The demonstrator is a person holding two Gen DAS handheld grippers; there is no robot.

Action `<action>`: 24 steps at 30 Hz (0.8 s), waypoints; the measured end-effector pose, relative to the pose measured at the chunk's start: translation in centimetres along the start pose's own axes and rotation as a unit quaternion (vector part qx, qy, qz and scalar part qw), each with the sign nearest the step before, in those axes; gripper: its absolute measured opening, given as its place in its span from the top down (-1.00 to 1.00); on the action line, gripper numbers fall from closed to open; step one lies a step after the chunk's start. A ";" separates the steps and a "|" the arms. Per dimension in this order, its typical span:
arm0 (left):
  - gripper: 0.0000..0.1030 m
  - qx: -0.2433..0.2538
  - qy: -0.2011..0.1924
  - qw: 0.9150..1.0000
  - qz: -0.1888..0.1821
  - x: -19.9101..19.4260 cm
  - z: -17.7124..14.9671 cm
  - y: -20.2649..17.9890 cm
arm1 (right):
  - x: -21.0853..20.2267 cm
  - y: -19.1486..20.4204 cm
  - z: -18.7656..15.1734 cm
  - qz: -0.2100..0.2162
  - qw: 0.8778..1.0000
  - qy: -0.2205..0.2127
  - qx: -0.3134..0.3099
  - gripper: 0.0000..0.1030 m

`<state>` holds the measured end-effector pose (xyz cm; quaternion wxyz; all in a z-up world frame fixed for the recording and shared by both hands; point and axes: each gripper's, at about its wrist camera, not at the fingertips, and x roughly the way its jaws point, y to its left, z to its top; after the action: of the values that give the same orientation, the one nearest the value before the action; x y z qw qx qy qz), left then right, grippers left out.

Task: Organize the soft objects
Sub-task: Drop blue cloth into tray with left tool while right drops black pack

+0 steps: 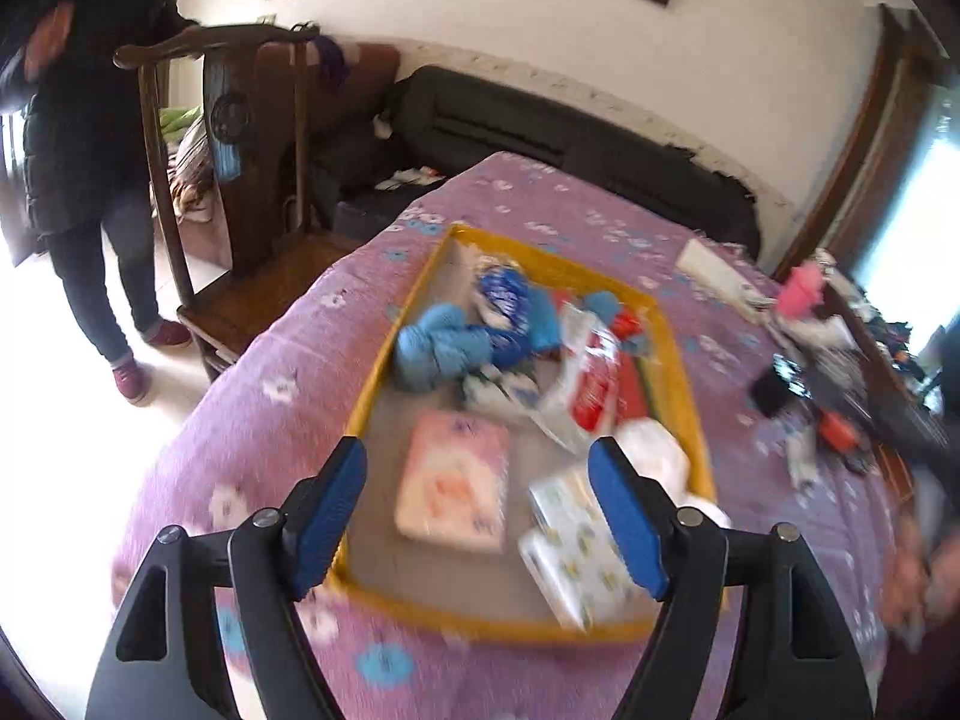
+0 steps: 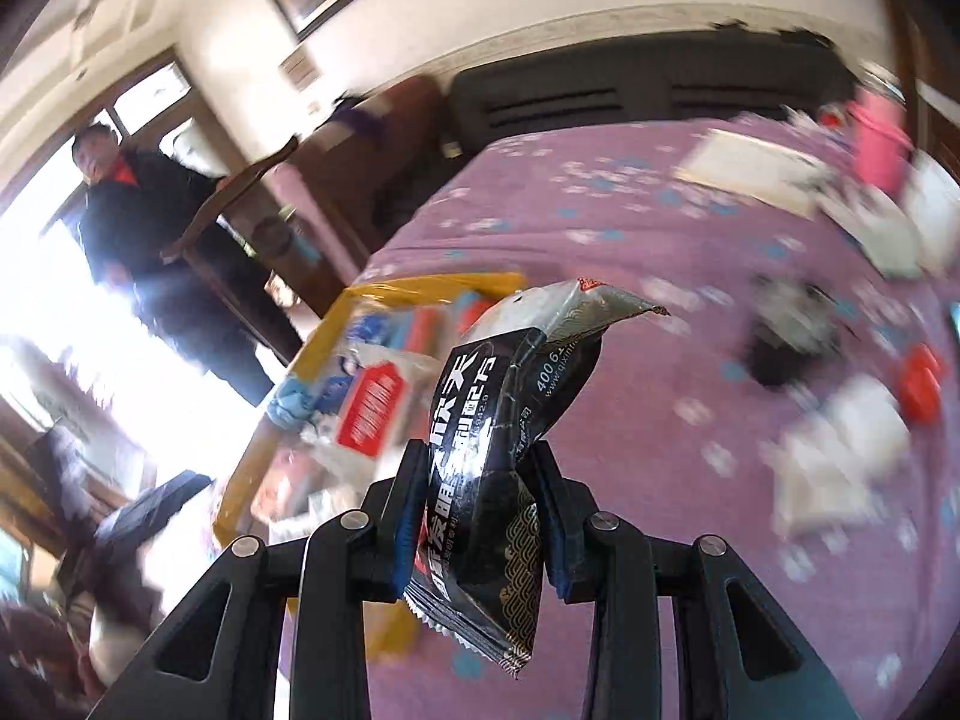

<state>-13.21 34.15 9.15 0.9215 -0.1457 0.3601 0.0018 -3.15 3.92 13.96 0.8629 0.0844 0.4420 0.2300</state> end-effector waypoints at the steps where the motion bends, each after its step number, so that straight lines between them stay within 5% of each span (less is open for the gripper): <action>1: -0.56 0.001 -0.006 1.000 -0.004 -0.7 -0.6 0.0 | 1.4 0.9 0.7 -0.003 1.000 0.004 -0.009 0.29; 6: -0.57 0.003 -0.022 1.000 -0.013 -3.0 -2.9 0.4 | 9.7 4.7 4.3 -0.044 0.996 0.034 -0.064 0.29; 13: -0.57 -0.008 -0.016 1.000 -0.024 -2.8 -3.7 1.4 | 17.0 5.2 6.6 -0.035 0.995 0.072 -0.057 0.09; 16: -0.57 -0.017 -0.014 0.999 -0.030 -2.4 -3.7 1.7 | 16.5 4.1 6.9 -0.037 0.997 0.061 -0.039 -0.25; 21: -0.58 -0.030 -0.011 0.999 -0.039 -1.7 -3.7 2.0 | 13.5 2.6 6.8 -0.071 0.997 0.022 -0.036 -0.30; 24: -0.58 -0.036 -0.013 0.998 -0.043 -1.5 -3.9 1.7 | 11.6 3.0 6.0 -0.056 0.997 0.013 -0.045 -0.30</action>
<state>-17.09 34.88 7.03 0.9194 -0.1941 0.3412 -0.0231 6.54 12.38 10.19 0.8714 0.0177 0.4465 0.2024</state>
